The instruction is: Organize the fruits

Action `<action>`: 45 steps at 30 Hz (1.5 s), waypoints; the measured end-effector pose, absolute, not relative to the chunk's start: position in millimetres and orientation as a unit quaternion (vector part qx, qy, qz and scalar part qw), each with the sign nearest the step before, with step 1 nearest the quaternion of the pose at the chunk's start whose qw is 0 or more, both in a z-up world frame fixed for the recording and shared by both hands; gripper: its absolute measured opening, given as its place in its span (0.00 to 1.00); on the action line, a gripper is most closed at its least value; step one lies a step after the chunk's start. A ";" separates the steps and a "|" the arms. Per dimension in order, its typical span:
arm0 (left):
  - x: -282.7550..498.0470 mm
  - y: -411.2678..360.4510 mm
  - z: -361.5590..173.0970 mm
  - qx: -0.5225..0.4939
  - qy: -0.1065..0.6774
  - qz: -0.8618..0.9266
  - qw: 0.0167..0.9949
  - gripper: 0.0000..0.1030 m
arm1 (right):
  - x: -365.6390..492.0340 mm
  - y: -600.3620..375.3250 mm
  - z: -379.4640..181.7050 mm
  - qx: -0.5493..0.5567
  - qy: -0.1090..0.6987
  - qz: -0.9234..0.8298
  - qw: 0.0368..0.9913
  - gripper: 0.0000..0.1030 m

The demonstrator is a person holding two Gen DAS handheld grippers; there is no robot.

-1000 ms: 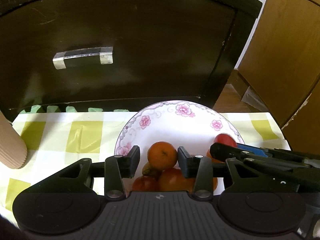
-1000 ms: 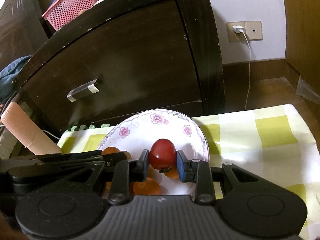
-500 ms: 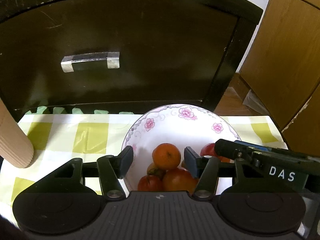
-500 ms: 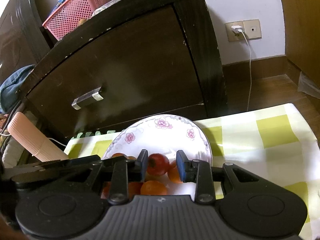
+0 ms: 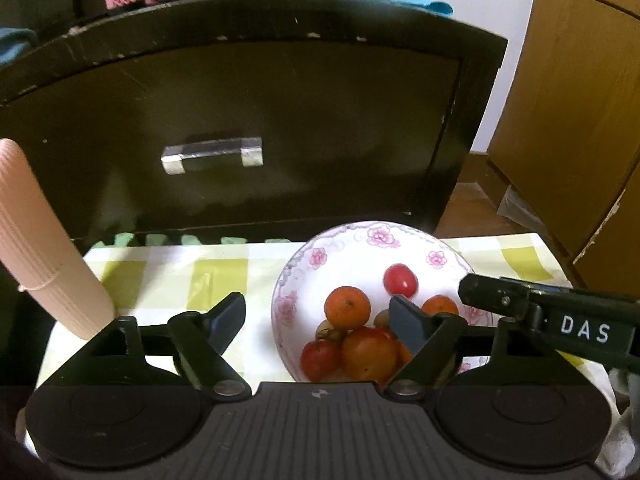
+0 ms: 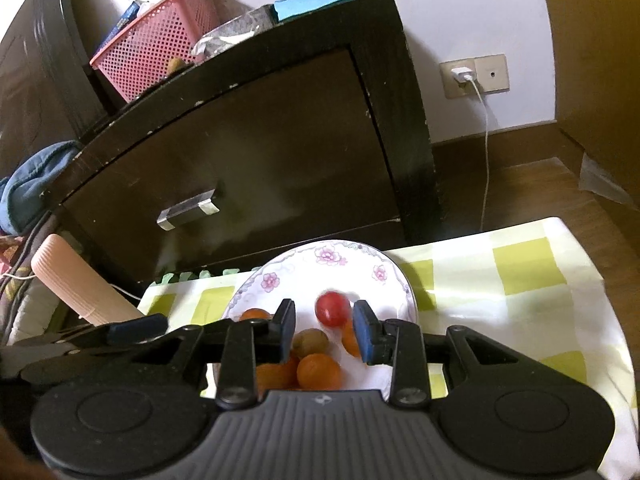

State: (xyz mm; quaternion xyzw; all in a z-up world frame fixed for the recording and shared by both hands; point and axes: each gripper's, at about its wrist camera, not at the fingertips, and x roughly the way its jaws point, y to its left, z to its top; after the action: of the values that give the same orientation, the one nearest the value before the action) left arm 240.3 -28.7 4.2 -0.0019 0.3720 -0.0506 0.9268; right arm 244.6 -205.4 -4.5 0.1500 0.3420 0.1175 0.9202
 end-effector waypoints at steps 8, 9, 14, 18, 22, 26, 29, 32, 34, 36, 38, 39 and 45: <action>226.7 -24.1 13.9 -0.006 0.363 -0.041 0.931 0.85 | 225.6 -200.7 -1.6 0.144 0.349 0.118 0.918 0.33; 225.1 -23.0 14.3 -0.007 0.363 -0.039 0.931 0.86 | 223.4 -200.2 -1.3 0.144 0.350 0.118 0.918 0.33; 215.4 -20.1 15.3 -0.003 0.360 -0.030 0.933 0.86 | 213.3 -201.2 2.7 0.144 0.347 0.118 0.919 0.33; 206.7 -17.6 16.2 -0.006 0.359 -0.025 0.933 0.93 | 205.1 -203.2 6.0 0.145 0.346 0.116 0.920 0.34; 197.2 -17.3 18.5 -0.003 0.353 -0.022 0.936 0.96 | 197.6 -203.4 7.5 0.144 0.346 0.116 0.920 0.34; 188.0 -18.2 19.2 0.003 0.349 -0.018 0.937 1.00 | 188.4 -202.1 7.1 0.142 0.350 0.117 0.918 0.34; 179.2 -17.6 19.7 0.006 0.349 -0.014 0.937 1.00 | 177.3 -201.7 7.3 0.141 0.350 0.113 0.919 0.34; 170.5 -14.8 20.2 -0.002 0.355 -0.016 0.935 1.00 | 164.1 -204.3 6.3 0.148 0.350 0.107 0.919 0.34; 162.6 -12.0 19.8 -0.010 0.355 -0.016 0.935 1.00 | 154.9 -205.7 4.8 0.153 0.353 0.105 0.917 0.34; 155.1 -10.1 19.0 -0.014 0.356 -0.014 0.934 1.00 | 145.3 -206.0 3.3 0.153 0.356 0.104 0.916 0.34; 148.9 -9.7 17.9 -0.013 0.360 -0.014 0.933 1.00 | 136.6 -205.6 1.6 0.152 0.361 0.105 0.914 0.34; 144.9 -9.5 17.0 -0.012 0.361 -0.016 0.932 1.00 | 131.6 -204.8 1.0 0.150 0.362 0.104 0.914 0.34; 120.1 -14.1 8.8 0.007 0.380 -0.022 0.925 1.00 | 110.4 -201.2 -2.3 0.151 0.372 0.105 0.910 0.34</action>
State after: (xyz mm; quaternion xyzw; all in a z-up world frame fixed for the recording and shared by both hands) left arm 120.1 -14.1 8.8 0.0066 0.3803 -0.0222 0.9246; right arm 110.4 -201.2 -2.3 0.1513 0.3722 0.1050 0.9097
